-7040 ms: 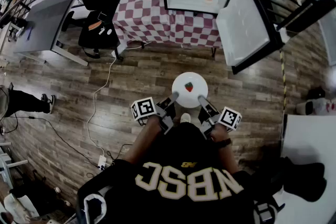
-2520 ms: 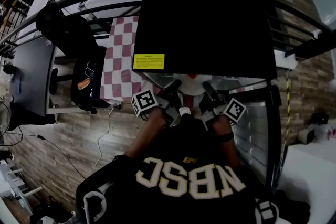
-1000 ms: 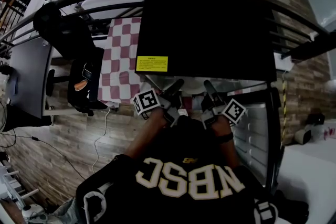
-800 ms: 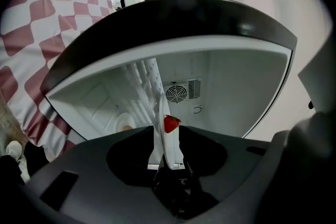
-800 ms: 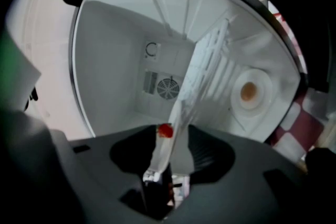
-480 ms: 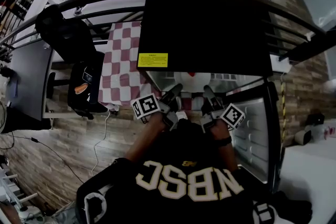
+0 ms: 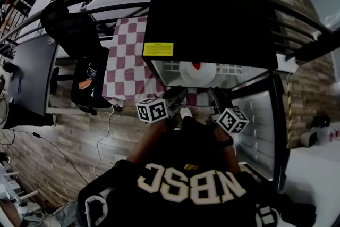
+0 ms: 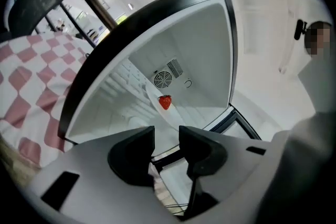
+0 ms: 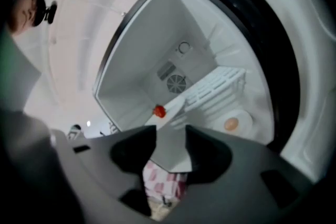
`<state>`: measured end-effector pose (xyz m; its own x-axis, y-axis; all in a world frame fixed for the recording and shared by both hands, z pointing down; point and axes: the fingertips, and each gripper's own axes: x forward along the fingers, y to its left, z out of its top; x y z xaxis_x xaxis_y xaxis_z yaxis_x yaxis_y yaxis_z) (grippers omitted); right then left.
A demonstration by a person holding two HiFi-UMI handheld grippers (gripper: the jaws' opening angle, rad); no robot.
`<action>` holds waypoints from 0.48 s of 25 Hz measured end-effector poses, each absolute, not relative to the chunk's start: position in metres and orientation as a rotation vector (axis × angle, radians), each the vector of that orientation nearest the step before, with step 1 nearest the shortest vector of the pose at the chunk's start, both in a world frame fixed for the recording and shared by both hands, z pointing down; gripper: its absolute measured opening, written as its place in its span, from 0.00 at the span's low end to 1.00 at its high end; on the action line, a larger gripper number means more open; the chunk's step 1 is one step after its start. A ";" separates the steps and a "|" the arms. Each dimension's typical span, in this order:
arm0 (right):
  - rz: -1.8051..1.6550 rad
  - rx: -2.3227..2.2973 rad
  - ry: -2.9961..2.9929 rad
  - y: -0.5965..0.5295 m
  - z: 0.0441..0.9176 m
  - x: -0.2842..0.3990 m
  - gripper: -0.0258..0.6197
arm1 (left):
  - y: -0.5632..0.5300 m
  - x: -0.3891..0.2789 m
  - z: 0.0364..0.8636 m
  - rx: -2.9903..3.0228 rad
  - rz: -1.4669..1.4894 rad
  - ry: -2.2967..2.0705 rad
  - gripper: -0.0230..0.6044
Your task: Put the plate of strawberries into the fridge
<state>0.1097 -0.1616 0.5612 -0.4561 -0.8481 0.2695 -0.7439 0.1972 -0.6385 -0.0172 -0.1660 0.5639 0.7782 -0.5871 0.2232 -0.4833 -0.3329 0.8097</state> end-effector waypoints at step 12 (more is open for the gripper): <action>-0.544 -1.821 2.716 -0.162 0.548 0.095 0.32 | -0.168 -0.016 0.544 2.491 0.178 -1.188 0.27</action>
